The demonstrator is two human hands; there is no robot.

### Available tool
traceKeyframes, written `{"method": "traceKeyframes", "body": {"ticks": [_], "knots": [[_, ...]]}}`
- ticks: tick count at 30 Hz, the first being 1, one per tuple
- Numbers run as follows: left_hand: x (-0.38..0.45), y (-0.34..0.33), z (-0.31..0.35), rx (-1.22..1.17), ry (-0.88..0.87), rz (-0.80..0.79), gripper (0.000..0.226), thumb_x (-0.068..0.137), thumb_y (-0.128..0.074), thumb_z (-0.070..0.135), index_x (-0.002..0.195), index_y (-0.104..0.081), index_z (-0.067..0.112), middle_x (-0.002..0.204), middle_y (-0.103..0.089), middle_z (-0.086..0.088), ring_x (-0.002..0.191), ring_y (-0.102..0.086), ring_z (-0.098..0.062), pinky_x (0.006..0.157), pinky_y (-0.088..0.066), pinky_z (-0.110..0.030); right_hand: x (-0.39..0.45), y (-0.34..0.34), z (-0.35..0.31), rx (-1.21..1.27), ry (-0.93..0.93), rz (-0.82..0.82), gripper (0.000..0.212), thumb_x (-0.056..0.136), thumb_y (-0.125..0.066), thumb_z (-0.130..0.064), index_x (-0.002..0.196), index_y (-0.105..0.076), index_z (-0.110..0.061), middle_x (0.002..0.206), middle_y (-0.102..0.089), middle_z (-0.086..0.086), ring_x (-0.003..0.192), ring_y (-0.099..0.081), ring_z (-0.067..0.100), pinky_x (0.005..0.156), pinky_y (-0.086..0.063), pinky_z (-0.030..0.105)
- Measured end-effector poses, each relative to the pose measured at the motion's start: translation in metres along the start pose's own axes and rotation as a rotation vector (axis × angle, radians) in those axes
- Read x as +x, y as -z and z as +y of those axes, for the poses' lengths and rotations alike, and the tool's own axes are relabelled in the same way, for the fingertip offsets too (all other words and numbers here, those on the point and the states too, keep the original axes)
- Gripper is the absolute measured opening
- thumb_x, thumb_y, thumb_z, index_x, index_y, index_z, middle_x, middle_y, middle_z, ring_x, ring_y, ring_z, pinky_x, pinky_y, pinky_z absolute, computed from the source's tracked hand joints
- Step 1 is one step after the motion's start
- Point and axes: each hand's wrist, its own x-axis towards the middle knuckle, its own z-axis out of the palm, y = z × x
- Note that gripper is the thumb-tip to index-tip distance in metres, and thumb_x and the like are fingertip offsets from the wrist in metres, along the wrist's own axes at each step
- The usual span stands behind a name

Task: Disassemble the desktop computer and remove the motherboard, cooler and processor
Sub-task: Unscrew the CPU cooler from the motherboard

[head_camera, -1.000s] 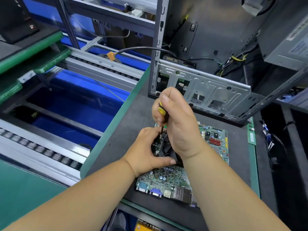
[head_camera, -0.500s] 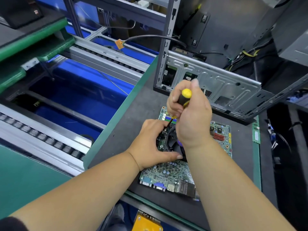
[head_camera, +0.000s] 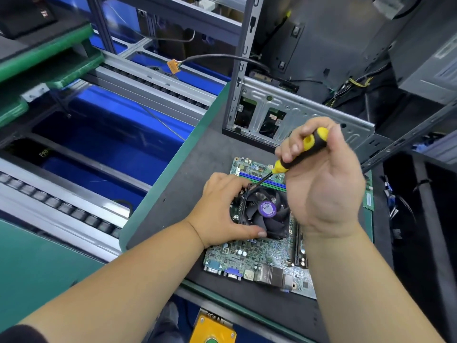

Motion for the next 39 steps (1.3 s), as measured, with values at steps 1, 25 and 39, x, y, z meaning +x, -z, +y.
{"method": "traceKeyframes", "body": {"ticks": [1,25,39], "knots": [[0.0,0.001,0.0,-0.009,0.006,-0.011,0.089,0.05,-0.071,0.073,0.121,-0.052,0.023,0.113,-0.048,0.007,0.112,-0.035,-0.013,0.102,-0.036,-0.036,-0.002,-0.002,-0.003,0.004,-0.01,-0.014,0.026,0.091,-0.043,-0.032,0.085,-0.049,-0.008,0.067,-0.043,0.003,0.063,-0.036,0.02,0.066,-0.033,0.034],[-0.028,0.009,-0.015,-0.09,0.017,0.051,0.038,0.067,-0.08,0.016,0.081,-0.055,0.04,0.078,-0.055,0.022,0.083,-0.05,0.004,0.075,-0.038,-0.011,-0.024,-0.021,0.022,-0.222,-0.116,-0.175,0.023,0.092,-0.039,-0.015,0.07,-0.048,-0.013,0.057,-0.039,0.001,0.054,-0.031,0.019,0.053,-0.029,0.027],[-0.023,0.01,-0.017,-0.147,0.095,0.015,0.041,0.065,-0.083,0.013,0.074,-0.057,0.043,0.077,-0.056,0.013,0.079,-0.053,0.0,0.072,-0.041,-0.014,-0.021,-0.022,0.023,-0.221,-0.166,-0.261,0.02,0.086,-0.043,-0.023,0.071,-0.046,-0.01,0.056,-0.036,0.001,0.052,-0.03,0.018,0.051,-0.021,0.032]]}}
